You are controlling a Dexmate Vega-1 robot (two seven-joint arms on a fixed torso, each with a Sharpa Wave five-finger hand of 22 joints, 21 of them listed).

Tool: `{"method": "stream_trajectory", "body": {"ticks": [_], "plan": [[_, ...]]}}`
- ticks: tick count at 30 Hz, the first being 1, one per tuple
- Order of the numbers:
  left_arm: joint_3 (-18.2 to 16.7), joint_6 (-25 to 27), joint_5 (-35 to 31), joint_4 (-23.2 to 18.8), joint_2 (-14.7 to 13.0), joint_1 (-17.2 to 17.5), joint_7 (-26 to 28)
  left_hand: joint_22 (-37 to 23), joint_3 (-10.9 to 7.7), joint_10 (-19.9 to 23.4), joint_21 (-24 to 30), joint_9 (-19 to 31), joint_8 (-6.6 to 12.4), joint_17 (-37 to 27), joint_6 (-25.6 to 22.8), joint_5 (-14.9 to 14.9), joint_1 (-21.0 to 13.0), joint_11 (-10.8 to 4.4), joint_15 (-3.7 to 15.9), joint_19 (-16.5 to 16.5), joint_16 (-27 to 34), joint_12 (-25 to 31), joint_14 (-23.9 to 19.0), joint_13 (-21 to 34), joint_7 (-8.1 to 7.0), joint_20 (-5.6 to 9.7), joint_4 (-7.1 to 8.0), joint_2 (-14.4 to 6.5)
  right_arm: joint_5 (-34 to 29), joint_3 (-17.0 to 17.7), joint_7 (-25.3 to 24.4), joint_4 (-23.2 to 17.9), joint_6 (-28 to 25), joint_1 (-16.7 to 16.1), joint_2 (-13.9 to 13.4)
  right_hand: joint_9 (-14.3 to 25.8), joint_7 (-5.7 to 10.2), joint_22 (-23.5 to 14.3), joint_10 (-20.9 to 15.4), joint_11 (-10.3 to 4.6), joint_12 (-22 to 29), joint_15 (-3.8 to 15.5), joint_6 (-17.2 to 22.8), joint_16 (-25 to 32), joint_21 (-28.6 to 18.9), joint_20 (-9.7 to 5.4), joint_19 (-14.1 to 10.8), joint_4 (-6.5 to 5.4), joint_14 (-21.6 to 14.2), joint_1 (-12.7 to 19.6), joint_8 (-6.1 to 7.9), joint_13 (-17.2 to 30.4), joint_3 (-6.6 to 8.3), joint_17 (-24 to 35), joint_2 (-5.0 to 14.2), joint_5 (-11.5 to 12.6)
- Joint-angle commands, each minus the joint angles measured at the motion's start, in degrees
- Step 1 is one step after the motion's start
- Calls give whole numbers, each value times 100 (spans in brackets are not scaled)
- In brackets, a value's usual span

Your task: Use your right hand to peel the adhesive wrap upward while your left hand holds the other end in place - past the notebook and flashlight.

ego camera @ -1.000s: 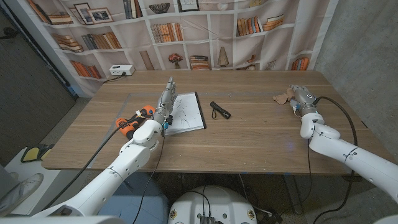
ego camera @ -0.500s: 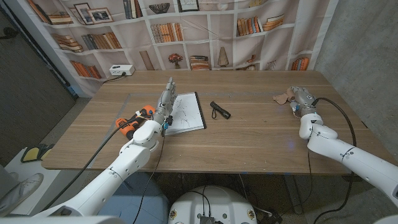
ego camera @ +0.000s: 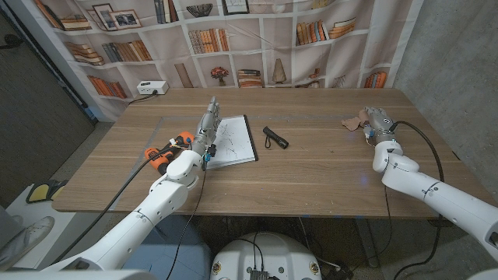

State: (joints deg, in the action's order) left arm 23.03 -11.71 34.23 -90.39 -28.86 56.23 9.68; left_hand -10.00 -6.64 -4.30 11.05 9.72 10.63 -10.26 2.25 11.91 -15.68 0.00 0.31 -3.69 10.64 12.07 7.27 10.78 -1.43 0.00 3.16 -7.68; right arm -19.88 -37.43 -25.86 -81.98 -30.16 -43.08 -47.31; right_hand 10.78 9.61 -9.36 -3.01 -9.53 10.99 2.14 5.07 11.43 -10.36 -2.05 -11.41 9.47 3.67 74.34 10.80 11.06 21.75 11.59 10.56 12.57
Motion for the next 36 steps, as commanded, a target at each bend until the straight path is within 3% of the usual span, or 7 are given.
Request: {"method": "stream_trajectory", "body": {"ticks": [1, 16, 32, 36], "plan": [[6, -46, 40, 54, 56, -34, -52, -14, -32, 12, 23, 24, -13, -12, -24, -23, 45, -15, -2, 23, 3, -4, -33, 23, -21, -1, 1, 17, 25, -35, 34, 30, -51, 61, 10, 22, 26, -7, 58, -56, -29, 956, -46, -14, 2, -563, 61, -12, 91, 106, -1, 19, 49, 28, 9, 29], [14, -16, 62, 48, 56, -48, -68, -14, -37, 12, 24, 24, -13, -12, -27, -23, 51, -20, 5, 25, 3, -5, -35, 23, -18, 2, 0, 18, 74, -54, -50, 196, -153, 98, 97, 20, 138, -8, 51, -215, 5, 985, -10, 5, -15, -599, 59, -18, 115, 229, 31, 20, 147, 49, 47, 70], [8, 21, 58, -29, 38, 10, -2, -14, -44, 13, 22, 24, -13, -12, -28, -23, 58, -11, -3, 23, 1, -6, -33, 23, -18, 1, 0, 19, 198, -109, -114, 483, -24, 231, 225, 18, 93, -6, 114, -129, -1, 967, -100, 34, -41, -579, -15, -49, 76, 239, 8, 17, 138, 51, -7, 66], [14, 23, 47, -28, 49, 4, 15, -14, -45, 12, 23, 24, -14, -13, -28, -23, 60, -7, -4, 24, 1, -6, -35, 23, -16, 0, -1, 20, 213, -139, -129, 584, 101, 280, 237, 19, 105, -5, 119, -138, 9, 984, -105, 64, -62, -590, -96, -197, 47, 71, 18, 17, 52, 63, -8, 17]]}}
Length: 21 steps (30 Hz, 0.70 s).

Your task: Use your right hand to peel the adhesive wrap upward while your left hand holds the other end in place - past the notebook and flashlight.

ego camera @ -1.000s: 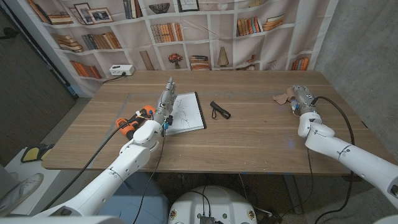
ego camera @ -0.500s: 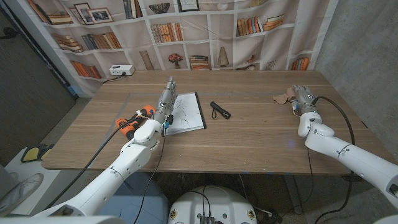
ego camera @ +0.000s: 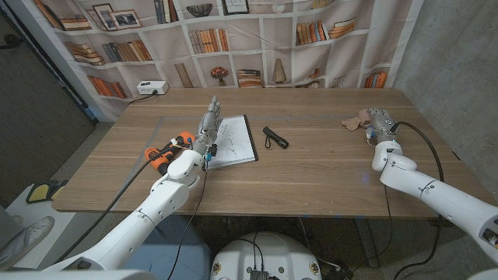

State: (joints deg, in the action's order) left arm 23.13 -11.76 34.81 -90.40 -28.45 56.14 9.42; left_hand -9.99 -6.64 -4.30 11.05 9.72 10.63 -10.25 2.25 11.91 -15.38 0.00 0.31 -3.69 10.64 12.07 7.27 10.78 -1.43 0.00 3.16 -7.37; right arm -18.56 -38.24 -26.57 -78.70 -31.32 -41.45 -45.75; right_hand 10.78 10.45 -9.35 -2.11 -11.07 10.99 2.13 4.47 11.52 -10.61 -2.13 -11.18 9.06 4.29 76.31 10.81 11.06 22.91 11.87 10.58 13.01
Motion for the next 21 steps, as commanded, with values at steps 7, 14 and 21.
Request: {"method": "stream_trajectory", "body": {"ticks": [7, 14, 21], "plan": [[12, 33, -17, -31, 14, 14, 51, -14, -50, 12, 23, 24, -14, -13, -29, -22, 33, -15, -3, 25, 1, -6, -36, 23, -16, 1, -1, -11, 119, -72, -84, 357, 307, 165, 101, 21, 28, -5, 21, 14, 19, 990, -41, 72, -33, -581, -140, -241, -27, -234, 25, 19, -112, 45, 9, -68], [9, 30, -14, -43, 22, 44, 79, -14, -53, 18, 23, 24, -15, -13, -25, -22, 35, -15, 1, 25, 4, -4, -46, 23, -18, 3, -2, -11, 146, -89, -64, 399, 321, 188, 103, 24, 55, -11, -51, -33, 53, 1010, 51, 100, -6, -606, -82, -371, -14, -296, 65, 24, -43, 87, 148, -95], [9, 26, -24, -49, 22, 49, 89, -14, -57, 23, 23, 24, -17, -13, -21, -22, 37, -7, 2, 24, 4, -3, -47, 24, -18, 2, -3, -10, 137, -130, -78, 490, 370, 218, 112, 25, 104, -22, -148, -94, 89, 1055, 143, 123, 3, -637, -1, -407, -9, -173, 88, 29, 197, 139, 186, -57]]}}
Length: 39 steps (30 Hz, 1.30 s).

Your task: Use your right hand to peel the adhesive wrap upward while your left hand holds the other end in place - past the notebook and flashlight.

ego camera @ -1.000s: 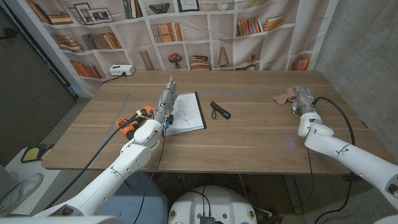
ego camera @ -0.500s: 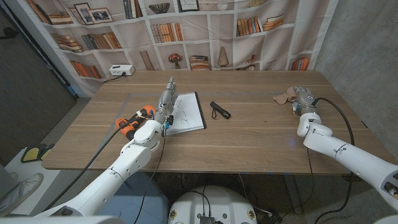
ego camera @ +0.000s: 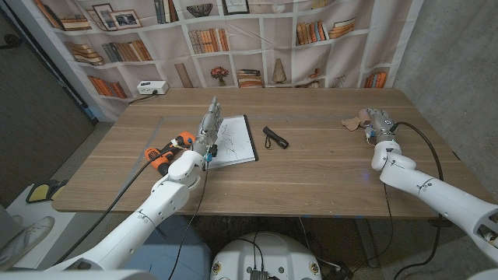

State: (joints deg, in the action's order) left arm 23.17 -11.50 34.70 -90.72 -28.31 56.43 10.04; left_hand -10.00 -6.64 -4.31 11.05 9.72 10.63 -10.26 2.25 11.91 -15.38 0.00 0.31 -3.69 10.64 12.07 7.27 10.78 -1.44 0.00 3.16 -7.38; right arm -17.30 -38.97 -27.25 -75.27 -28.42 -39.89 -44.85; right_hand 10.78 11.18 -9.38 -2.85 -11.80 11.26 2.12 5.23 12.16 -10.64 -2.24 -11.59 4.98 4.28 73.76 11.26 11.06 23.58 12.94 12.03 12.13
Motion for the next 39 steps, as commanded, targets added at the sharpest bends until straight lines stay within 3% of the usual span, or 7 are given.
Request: {"method": "stream_trajectory", "body": {"ticks": [1, 13, 16, 25, 35, 39], "plan": [[6, 2, -16, -17, 6, 16, 26, -14, -57, 23, 22, 24, -17, -12, -21, -22, 38, -11, 4, 24, 3, -3, -45, 24, -18, 3, -3, -10, 17, -62, -1, 158, 98, 64, 19, 25, 37, -21, -78, -26, 63, 1056, 81, 61, 6, -624, 50, 0, -9, 104, 46, 29, 164, 38, 40, 38], [38, 31, 9, 27, 30, -30, -27, -14, -61, 22, 22, 24, -15, -13, -25, -22, 43, -13, -2, 22, 1, -4, -42, 24, -26, 2, -4, -7, -8, -112, -19, 281, 165, 119, 31, 26, 65, -27, -82, -33, 60, 1075, 100, 79, -6, -645, 81, -29, -14, 224, 38, 32, 372, 86, 46, 71], [48, 26, 9, 50, 44, -50, -40, -14, -62, 22, 22, 24, -16, -13, -24, -22, 44, -8, -2, 22, 2, -5, -43, 24, -27, 1, -4, -6, 19, -96, -15, 279, 157, 121, 41, 27, 85, -30, -136, -37, 78, 1079, 156, 103, -20, -649, 76, -85, -43, 255, 50, 33, 467, 116, 43, 75], [53, 14, 22, 103, 57, -86, -77, -14, -65, 25, 21, 24, -16, -13, -22, -22, 48, -14, -2, 21, 1, -4, -43, 24, -19, 1, -5, -5, 87, -79, 92, 147, 178, 60, -16, 28, 13, -26, -96, 44, 57, 1031, 107, 114, -31, -613, 71, -186, -26, 246, 15, 35, 548, 159, 15, 61], [64, 4, 22, 158, 78, -124, -98, -14, -69, 22, 21, 24, -16, -13, -22, -22, 51, -11, -6, 21, 0, -5, -43, 24, -20, 0, -6, -4, 134, -69, 155, 193, 285, 85, -17, 34, -31, -17, -76, 122, 49, 978, 88, 166, -42, -561, -1, -610, -32, -168, 3, 45, 410, 219, 11, -63], [64, 13, 21, 167, 79, -138, -97, -14, -71, 23, 21, 24, -15, -13, -26, -22, 52, -6, -6, 21, 1, -5, -45, 24, -25, 1, -6, -4, 138, -72, 158, 229, 321, 102, -10, 35, -44, -18, -117, 129, 65, 983, 130, 175, -34, -568, 16, -680, -26, -223, 18, 47, 422, 235, 36, -73]]}}
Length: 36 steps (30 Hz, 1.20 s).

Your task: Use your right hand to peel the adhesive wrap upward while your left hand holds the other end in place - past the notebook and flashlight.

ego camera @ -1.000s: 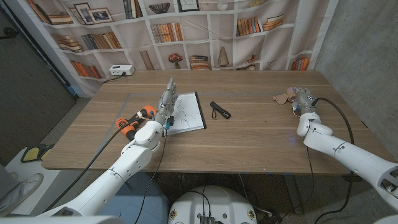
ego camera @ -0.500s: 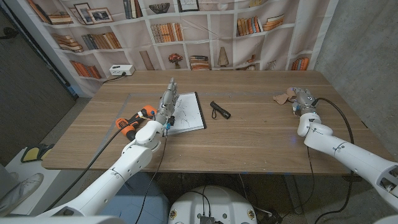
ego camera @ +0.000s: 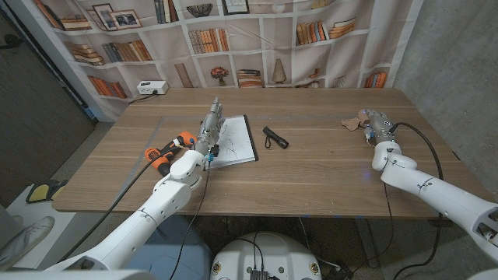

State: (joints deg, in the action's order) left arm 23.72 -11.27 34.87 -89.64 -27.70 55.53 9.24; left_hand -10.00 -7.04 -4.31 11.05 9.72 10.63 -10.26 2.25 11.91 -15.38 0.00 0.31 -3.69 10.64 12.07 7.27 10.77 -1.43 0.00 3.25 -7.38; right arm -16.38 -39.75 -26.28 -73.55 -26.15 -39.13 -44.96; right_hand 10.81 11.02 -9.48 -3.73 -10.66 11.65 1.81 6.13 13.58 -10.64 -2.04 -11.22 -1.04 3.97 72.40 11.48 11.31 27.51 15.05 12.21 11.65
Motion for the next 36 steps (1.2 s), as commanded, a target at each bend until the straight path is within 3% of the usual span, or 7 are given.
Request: {"method": "stream_trajectory", "body": {"ticks": [1, 18, 21, 23, 26, 31, 36], "plan": [[10, -16, 7, 69, 23, -52, -22, -14, -30, 22, 21, 24, -15, -13, -25, -22, 53, -5, -6, 21, 1, -6, -46, 24, -24, 1, -15, -4, 38, 2, 51, 71, 94, 32, 8, 32, -29, -9, -51, 11, 33, 1012, 85, 43, -35, -588, -23, -106, -7, -103, 13, 22, 44, 31, 29, -27], [58, -35, 2, 208, 80, -155, -99, -14, -36, 24, 21, 24, -15, -13, -24, -22, 58, -15, 0, 21, 1, -6, -47, 24, -22, -1, -17, -1, 4, -11, 5, 134, 119, 68, 15, 32, 21, -29, -407, -45, 132, 1041, 574, 114, -57, -595, -1, -293, -82, -52, 125, 21, 507, 132, 66, 10], [59, -33, 1, 205, 86, -147, -84, -14, -37, 20, 21, 24, -16, -13, -21, -22, 60, -13, -1, 21, 2, -7, -48, 24, -25, -3, -17, -1, 6, 4, -80, 187, 112, 72, 63, 33, 37, -28, -590, -64, 180, 1074, 733, 164, -82, -599, -60, -356, -169, -62, 147, 24, 601, 165, 51, -7], [57, -28, 3, 190, 86, -135, -71, -14, -38, 21, 21, 24, -17, -13, -19, -22, 60, -12, 0, 20, 1, -7, -47, 24, -24, -3, -17, -1, 10, 0, -123, 253, 107, 93, 112, 42, 55, -25, -930, -63, 271, 1079, 864, 224, -94, -596, -115, -411, -259, -101, 142, 42, 663, 200, 30, -47], [54, -28, -2, 170, 85, -116, -47, -14, -39, 21, 21, 24, -16, -13, -21, -22, 61, -10, -2, 21, 0, -7, -44, 24, -22, -2, -18, -1, 5, -42, -115, 369, 184, 150, 150, 50, 0, -19, -1150, -46, 322, 1057, 575, 270, -98, -595, -171, -412, -326, -140, 1, 74, 663, 220, -2, -76], [43, -11, -10, 115, 67, -79, -4, -14, -41, 20, 21, 24, -15, -13, -25, -22, 64, -14, -1, 21, 1, -8, -47, 24, -23, -2, -18, 1, -21, -112, -111, 534, 228, 254, 224, 51, -18, -14, -1236, -68, 343, 1073, 550, 297, -117, -580, -261, -342, -401, -154, -4, 105, 603, 205, -77, -100], [34, -7, -12, 67, 62, -39, 37, -14, -42, 22, 21, 24, -16, -13, -22, -22, 65, -10, -4, 21, 1, -7, -47, 24, -22, -1, -19, 1, -28, -189, -33, 690, 294, 358, 267, 49, -43, -5, -1064, -37, 249, 1050, 466, 273, -114, -544, -350, -150, -435, -164, -24, 131, 448, 138, -207, -130]]}}
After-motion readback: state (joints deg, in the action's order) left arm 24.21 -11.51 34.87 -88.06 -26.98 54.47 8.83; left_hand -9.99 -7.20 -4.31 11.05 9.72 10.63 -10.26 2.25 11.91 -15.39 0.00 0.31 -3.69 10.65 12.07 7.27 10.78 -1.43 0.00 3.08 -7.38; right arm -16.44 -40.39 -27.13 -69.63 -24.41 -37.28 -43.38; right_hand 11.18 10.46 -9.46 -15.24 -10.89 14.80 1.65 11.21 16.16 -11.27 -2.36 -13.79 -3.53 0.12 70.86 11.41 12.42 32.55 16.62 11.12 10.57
